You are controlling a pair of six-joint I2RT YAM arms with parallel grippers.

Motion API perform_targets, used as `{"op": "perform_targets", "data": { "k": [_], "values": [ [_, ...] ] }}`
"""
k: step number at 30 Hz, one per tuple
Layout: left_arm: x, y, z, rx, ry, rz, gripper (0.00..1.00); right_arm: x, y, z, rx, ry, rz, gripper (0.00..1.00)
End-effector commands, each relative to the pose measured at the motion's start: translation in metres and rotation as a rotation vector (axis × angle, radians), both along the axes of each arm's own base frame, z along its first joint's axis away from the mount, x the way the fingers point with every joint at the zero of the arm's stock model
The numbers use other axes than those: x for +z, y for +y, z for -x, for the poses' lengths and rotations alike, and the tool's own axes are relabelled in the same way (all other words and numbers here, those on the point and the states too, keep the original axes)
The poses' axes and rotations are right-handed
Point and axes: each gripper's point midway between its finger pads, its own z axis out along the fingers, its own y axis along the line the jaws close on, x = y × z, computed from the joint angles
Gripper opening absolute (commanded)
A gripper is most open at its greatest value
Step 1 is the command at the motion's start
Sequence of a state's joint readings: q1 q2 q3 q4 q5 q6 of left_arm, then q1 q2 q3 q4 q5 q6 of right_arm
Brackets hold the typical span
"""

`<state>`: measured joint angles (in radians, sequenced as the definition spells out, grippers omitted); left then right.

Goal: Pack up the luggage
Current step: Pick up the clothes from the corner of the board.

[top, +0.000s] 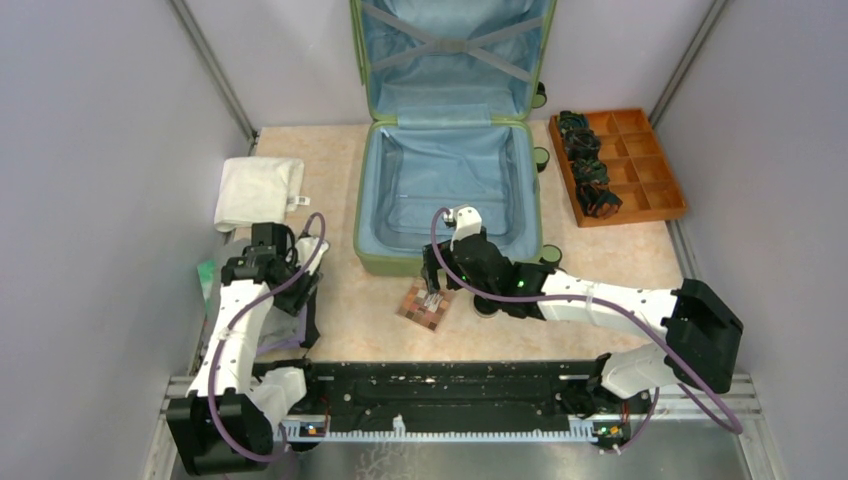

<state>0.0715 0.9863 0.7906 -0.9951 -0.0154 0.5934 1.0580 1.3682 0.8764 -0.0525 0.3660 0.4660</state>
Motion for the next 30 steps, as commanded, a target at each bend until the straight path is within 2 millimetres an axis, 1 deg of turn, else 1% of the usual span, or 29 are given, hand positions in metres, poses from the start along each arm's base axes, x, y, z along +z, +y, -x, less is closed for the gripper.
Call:
{"op": "perform_targets", "data": {
  "k": [1,4,6,8,11,12,13,14,15,18,21,23,26,28,30],
  "values": [
    [0.005,-0.004,-0.008,0.021,-0.04,0.021,0.52,0.009,-0.003,0.003,-0.009,-0.011,-0.018,0.89],
    [0.004,-0.003,-0.01,0.041,-0.04,0.017,0.3,0.009,-0.005,0.003,-0.014,-0.012,-0.016,0.89],
    [0.006,0.003,-0.014,0.062,-0.063,-0.012,0.2,0.009,-0.006,0.004,-0.016,-0.013,-0.018,0.89],
    [0.012,0.007,-0.019,0.076,-0.089,-0.031,0.18,0.011,-0.007,0.004,-0.017,-0.016,-0.021,0.89],
    [0.024,0.007,-0.026,0.083,-0.128,-0.033,0.18,0.013,-0.008,0.004,-0.019,-0.019,-0.024,0.89],
    [0.026,0.008,-0.028,0.085,-0.134,-0.035,0.16,0.013,-0.008,0.004,-0.018,-0.02,-0.026,0.89],
    [0.029,0.01,-0.029,0.091,-0.143,-0.047,0.11,0.013,-0.008,0.004,-0.019,-0.02,-0.027,0.89],
    [0.031,0.013,-0.03,0.099,-0.15,-0.06,0.03,0.013,-0.008,0.004,-0.019,-0.021,-0.027,0.89],
    [0.035,0.016,-0.033,0.111,-0.164,-0.075,0.0,0.013,-0.008,0.004,-0.019,-0.021,-0.029,0.89],
    [0.051,0.026,-0.04,0.173,-0.212,-0.116,0.0,0.013,-0.008,0.005,-0.017,-0.021,-0.03,0.88],
    [0.083,0.039,-0.053,0.276,-0.321,-0.154,0.0,0.015,-0.009,0.005,-0.016,-0.023,-0.03,0.88],
    [0.11,0.038,-0.062,0.298,-0.395,-0.133,0.0,0.017,-0.008,0.005,-0.013,-0.026,-0.035,0.87],
    [0.133,0.03,-0.069,0.296,-0.461,-0.076,0.0,0.024,-0.006,0.006,-0.006,-0.029,-0.056,0.87],
    [0.132,0.023,-0.068,0.262,-0.446,-0.047,0.0,0.03,0.0,0.007,0.014,-0.03,-0.083,0.87],
    [0.124,0.024,-0.062,0.245,-0.411,-0.067,0.0,0.035,0.01,0.008,0.038,-0.019,-0.105,0.87]
  ]
}}
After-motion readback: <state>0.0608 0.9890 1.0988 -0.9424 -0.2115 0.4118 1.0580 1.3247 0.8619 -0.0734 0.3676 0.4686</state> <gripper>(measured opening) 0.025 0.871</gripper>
